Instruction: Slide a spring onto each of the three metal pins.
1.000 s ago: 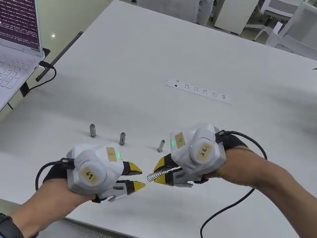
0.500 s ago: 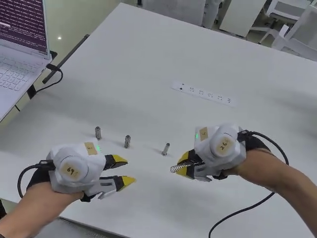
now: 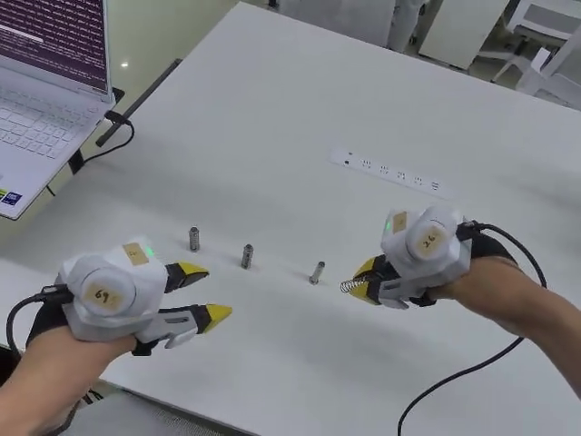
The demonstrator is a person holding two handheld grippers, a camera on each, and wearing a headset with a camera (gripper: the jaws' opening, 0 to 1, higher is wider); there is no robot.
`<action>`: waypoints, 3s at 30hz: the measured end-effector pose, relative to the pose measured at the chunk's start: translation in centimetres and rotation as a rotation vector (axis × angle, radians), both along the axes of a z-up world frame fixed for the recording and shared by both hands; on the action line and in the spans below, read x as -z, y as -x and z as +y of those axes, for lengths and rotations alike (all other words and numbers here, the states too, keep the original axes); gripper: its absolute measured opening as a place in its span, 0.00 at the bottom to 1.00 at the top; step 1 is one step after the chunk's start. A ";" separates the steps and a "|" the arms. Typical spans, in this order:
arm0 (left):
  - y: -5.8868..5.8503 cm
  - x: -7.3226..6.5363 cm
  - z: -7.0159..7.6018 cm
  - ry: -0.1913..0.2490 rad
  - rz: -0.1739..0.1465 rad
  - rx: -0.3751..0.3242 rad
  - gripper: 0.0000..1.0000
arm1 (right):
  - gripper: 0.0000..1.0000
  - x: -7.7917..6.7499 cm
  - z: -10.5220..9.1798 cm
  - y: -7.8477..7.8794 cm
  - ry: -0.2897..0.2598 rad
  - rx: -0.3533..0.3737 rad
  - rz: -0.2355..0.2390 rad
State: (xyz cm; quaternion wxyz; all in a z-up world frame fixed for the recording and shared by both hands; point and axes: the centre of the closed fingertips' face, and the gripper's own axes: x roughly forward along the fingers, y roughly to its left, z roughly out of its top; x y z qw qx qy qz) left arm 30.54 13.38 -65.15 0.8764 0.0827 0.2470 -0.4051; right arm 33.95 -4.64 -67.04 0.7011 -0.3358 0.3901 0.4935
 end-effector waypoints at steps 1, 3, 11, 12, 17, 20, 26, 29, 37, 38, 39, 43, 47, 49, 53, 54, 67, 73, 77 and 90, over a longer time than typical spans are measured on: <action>-0.1 0.0 0.4 0.001 0.001 -0.012 0.33 | 0.09 0.1 -0.1 -0.3 0.004 0.004 -0.001; -0.2 0.1 0.9 0.000 0.002 -0.030 0.34 | 0.09 0.3 -0.2 -0.8 0.010 0.009 0.000; -0.6 -0.2 2.8 0.017 0.011 -0.114 0.42 | 0.09 1.2 -0.2 -2.7 0.038 0.026 -0.006; -0.6 -0.2 3.0 0.017 0.010 -0.120 0.42 | 0.09 1.3 -0.2 -2.9 0.044 0.023 -0.012; -0.7 -0.2 3.8 0.020 0.014 -0.152 0.45 | 0.09 2.1 0.4 -3.9 0.051 0.009 -0.004; -0.7 -0.4 4.2 0.020 0.012 -0.169 0.47 | 0.09 2.5 0.7 -4.5 0.058 0.002 -0.002; -0.9 -0.6 5.1 0.023 0.012 -0.196 0.49 | 0.09 3.5 1.3 -5.5 0.073 -0.016 0.011; -1.0 -0.5 5.5 0.024 0.015 -0.206 0.48 | 0.09 4.0 1.6 -6.0 0.080 -0.024 0.017; -1.0 -0.2 6.1 0.025 0.024 -0.222 0.48 | 0.09 5.5 2.4 -6.2 0.104 -0.048 0.047; -1.0 -0.2 6.2 0.025 0.025 -0.223 0.47 | 0.09 5.6 2.4 -6.3 0.110 -0.052 0.048; -1.0 -0.2 6.3 0.025 0.026 -0.225 0.47 | 0.09 5.8 2.4 -6.2 0.119 -0.060 0.051; -1.1 -0.2 6.6 0.025 0.028 -0.230 0.47 | 0.09 6.1 2.5 -6.2 0.131 -0.074 0.054; -1.2 -0.1 6.6 0.024 0.031 -0.228 0.47 | 0.09 6.4 2.6 -6.3 0.134 -0.079 0.060; -1.2 0.0 6.5 0.024 0.033 -0.224 0.47 | 0.09 6.5 2.7 -6.3 0.138 -0.083 0.061; -1.3 0.0 6.3 0.027 0.033 -0.219 0.47 | 0.09 6.7 3.0 -6.5 0.136 -0.085 0.068; -1.3 0.0 6.3 0.027 0.034 -0.218 0.47 | 0.09 7.0 3.0 -6.6 0.141 -0.090 0.069; -1.4 -0.1 6.2 0.025 0.035 -0.211 0.46 | 0.09 8.9 3.8 -6.8 0.150 -0.107 0.103; -1.5 0.1 6.4 0.022 0.037 -0.207 0.46 | 0.09 10.1 3.8 -6.7 0.160 -0.102 0.120; -1.6 0.2 6.5 0.019 0.038 -0.204 0.46 | 0.09 10.6 3.7 -6.6 0.158 -0.094 0.127; -1.9 0.3 6.2 0.025 0.040 -0.184 0.46 | 0.18 10.0 3.8 -6.2 0.139 -0.066 0.115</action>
